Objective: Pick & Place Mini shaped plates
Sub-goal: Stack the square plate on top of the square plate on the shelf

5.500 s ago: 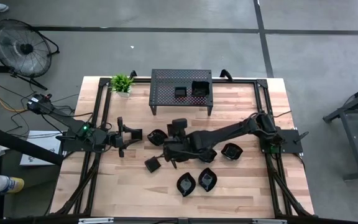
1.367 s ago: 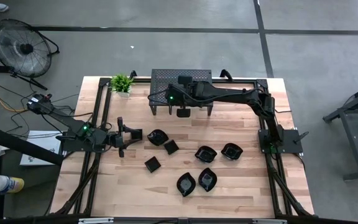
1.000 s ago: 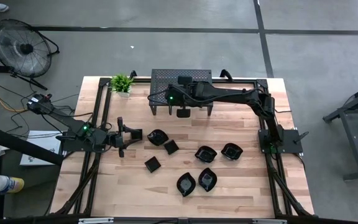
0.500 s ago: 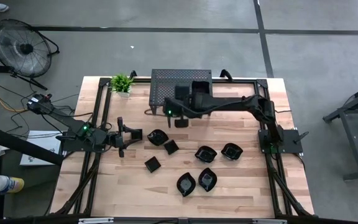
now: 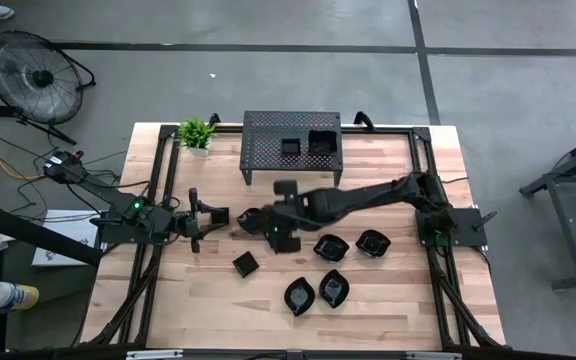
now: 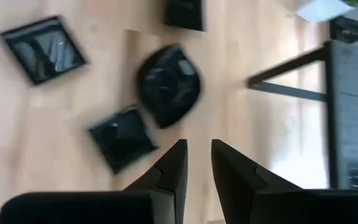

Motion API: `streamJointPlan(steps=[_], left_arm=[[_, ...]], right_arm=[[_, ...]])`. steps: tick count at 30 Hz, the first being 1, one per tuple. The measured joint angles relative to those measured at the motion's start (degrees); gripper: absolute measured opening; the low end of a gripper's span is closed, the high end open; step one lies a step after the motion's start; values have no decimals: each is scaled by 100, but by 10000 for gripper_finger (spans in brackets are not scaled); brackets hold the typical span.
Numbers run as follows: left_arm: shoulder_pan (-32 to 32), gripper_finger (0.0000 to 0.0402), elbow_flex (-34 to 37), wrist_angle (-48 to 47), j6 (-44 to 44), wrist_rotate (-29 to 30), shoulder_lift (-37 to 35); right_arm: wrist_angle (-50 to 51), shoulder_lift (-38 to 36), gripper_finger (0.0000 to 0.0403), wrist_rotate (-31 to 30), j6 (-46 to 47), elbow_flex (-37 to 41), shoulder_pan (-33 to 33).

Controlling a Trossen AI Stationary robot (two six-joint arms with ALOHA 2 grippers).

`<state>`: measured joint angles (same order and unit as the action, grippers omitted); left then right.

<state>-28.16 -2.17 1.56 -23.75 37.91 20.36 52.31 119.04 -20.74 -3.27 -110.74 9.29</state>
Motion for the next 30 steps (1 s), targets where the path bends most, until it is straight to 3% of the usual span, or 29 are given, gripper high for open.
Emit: streamJointPlan(steps=[11, 30], left_arm=[[2, 188, 0, -2, 2, 3, 20], [2, 188, 0, -6, 2, 2, 42]], right_arm=[[-115, 519, 67, 241, 177, 1, 513], [-76, 1244, 67, 343, -371, 0, 582]])
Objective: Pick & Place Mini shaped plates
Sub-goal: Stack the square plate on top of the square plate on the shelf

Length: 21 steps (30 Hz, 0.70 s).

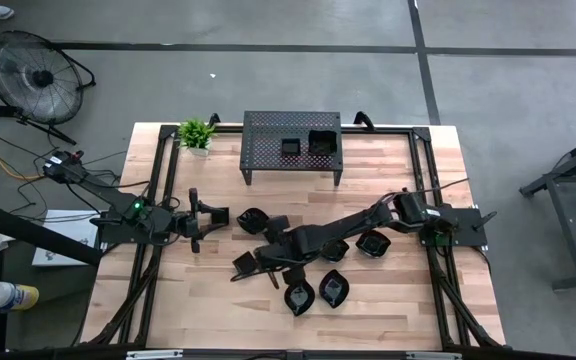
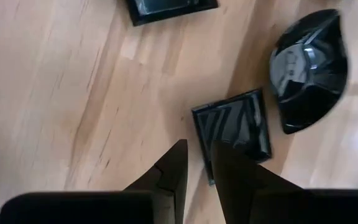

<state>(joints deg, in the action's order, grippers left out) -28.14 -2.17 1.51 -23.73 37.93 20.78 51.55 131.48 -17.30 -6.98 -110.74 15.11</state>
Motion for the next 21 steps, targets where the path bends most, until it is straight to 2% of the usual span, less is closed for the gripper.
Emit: streamJointPlan(steps=[10, 15, 18, 21], left_arm=[[0, 188, 0, 2, -1, -1, 0], [0, 188, 0, 3, 0, 0, -1], [0, 188, 0, 3, -2, -2, -2], [0, 188, 0, 3, -2, -1, 0]], right_arm=[[45, 79, 67, -61, -209, 7, 3], [-528, 29, 73, -135, -363, 617, -11], [-1089, -140, 88, -334, -395, 969, -10], [-1211, -208, 106, -543, -360, 1116, -9]])
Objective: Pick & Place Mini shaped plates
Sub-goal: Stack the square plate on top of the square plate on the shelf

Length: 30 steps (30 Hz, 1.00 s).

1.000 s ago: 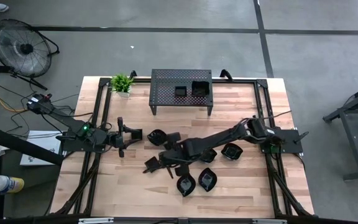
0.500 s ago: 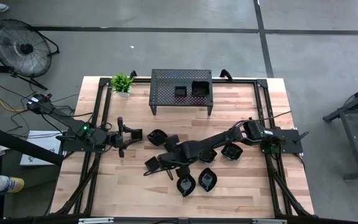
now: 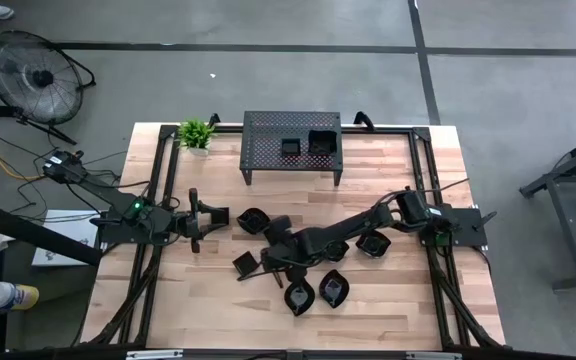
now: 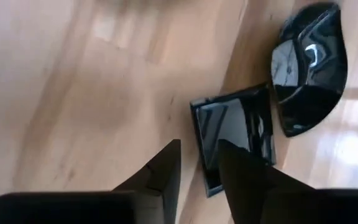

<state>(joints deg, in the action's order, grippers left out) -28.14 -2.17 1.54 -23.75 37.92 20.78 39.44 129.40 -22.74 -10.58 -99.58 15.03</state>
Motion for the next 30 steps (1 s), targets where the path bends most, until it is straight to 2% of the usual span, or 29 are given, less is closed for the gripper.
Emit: streamJointPlan(steps=[8, 18, 30], left_arm=[[0, 188, 0, 0, 2, 1, 0], [0, 188, 0, 1, 2, 1, -1], [0, 188, 0, 2, 2, -1, -1]], right_arm=[[-24, -17, 133, 28, -145, 40, 0], [-59, -15, 119, 257, -753, 38, -161], [-92, -15, 112, 523, -794, 38, -275]])
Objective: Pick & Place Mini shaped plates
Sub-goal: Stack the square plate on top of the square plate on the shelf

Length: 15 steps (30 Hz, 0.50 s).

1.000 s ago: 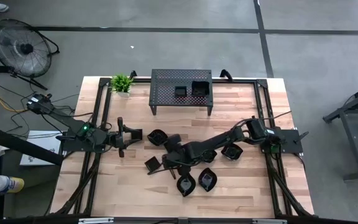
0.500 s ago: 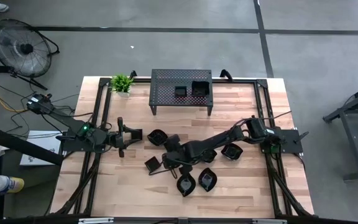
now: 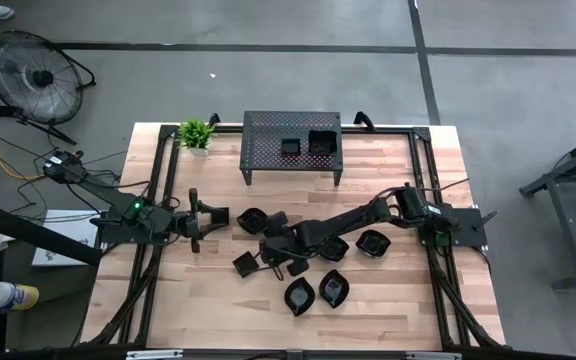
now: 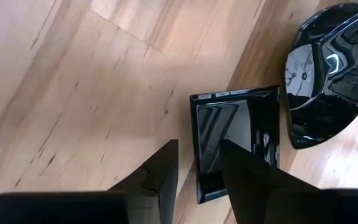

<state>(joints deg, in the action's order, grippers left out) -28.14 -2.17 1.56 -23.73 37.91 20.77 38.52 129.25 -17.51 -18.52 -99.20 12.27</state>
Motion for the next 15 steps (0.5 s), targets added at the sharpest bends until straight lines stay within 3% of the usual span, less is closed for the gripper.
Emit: streamJointPlan(steps=[15], left_arm=[[0, 188, 0, 0, -2, 0, 1]], right_arm=[[31, 0, 93, 222, -105, 0, -70]])
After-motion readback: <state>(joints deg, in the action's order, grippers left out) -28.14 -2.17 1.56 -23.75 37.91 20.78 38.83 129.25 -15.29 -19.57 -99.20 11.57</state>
